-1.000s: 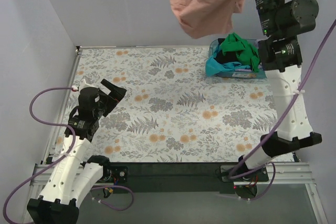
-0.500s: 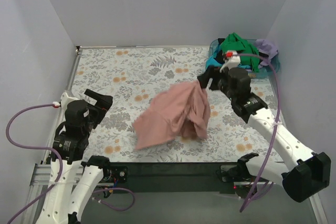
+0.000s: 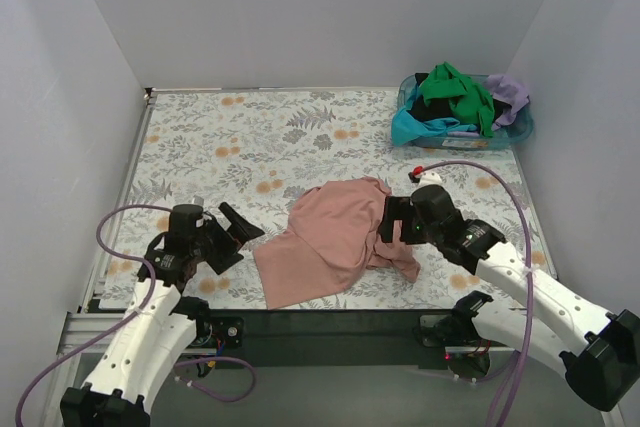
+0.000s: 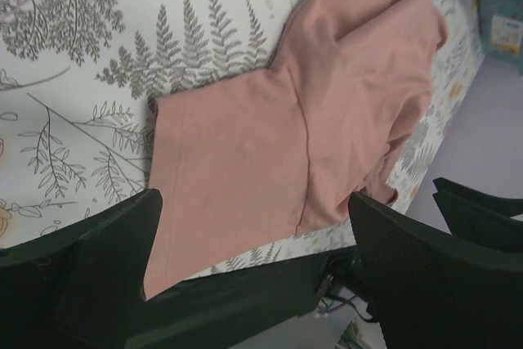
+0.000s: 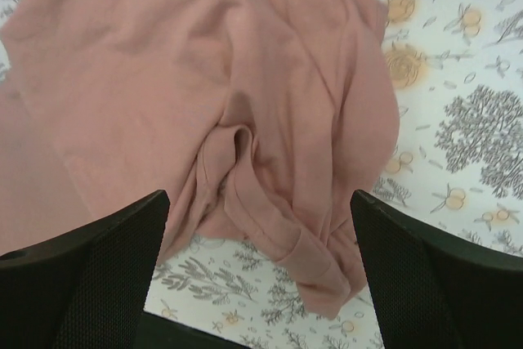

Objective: Fold and stack the t-shirts
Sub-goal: Flatten the tshirt out

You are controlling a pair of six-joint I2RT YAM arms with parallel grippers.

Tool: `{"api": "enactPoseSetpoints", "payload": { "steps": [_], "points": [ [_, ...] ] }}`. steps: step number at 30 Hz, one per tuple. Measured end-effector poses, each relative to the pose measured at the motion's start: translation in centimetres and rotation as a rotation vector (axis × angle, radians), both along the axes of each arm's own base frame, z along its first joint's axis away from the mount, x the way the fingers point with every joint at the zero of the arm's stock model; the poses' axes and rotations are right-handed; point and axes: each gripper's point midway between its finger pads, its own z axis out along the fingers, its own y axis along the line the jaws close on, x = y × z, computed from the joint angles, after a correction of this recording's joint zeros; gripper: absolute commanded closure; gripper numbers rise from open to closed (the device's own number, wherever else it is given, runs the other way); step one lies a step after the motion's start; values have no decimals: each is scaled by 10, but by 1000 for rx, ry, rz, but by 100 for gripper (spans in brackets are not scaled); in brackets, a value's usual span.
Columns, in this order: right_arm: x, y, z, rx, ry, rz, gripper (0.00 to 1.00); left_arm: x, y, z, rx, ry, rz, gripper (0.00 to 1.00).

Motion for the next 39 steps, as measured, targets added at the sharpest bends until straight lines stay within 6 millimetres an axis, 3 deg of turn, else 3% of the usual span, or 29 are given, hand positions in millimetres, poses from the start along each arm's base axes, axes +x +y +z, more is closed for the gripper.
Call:
{"api": "enactPoseSetpoints", "payload": {
  "steps": [7,11,13,19,22,26,29,33,36,37,38,39],
  "points": [
    [-43,-6,-44,-51,148,26,2,-36,-35,-23,-49,67,-175,2],
    [-58,-15,-63,-84,206,22,2,-60,-50,-56,21,238,-254,6],
    [-61,-17,-67,-91,222,17,2,-74,-50,-78,88,355,-272,8],
    [-61,-18,-67,-89,221,3,10,-84,-56,-82,185,427,-287,8],
    [-60,-18,-67,-86,222,-7,20,-92,-55,-84,219,457,-290,8],
    [-59,-19,-67,-89,218,-18,26,-102,-54,-87,276,497,-294,8],
    [-60,-23,-71,-101,222,-29,36,-105,-58,-90,303,525,-305,17],
    [-64,-28,-80,-117,238,-42,44,-109,-62,-95,340,576,-309,38],
    [-65,-31,-82,-117,231,-51,53,-111,-65,-99,364,616,-308,61],
    [-65,-32,-82,-112,225,-56,56,-112,-65,-100,372,628,-310,75],
    [-65,-32,-81,-108,218,-58,63,-112,-66,-101,377,636,-309,100],
    [-64,-32,-80,-105,209,-58,68,-112,-66,-102,381,643,-307,100]
  ]
}}
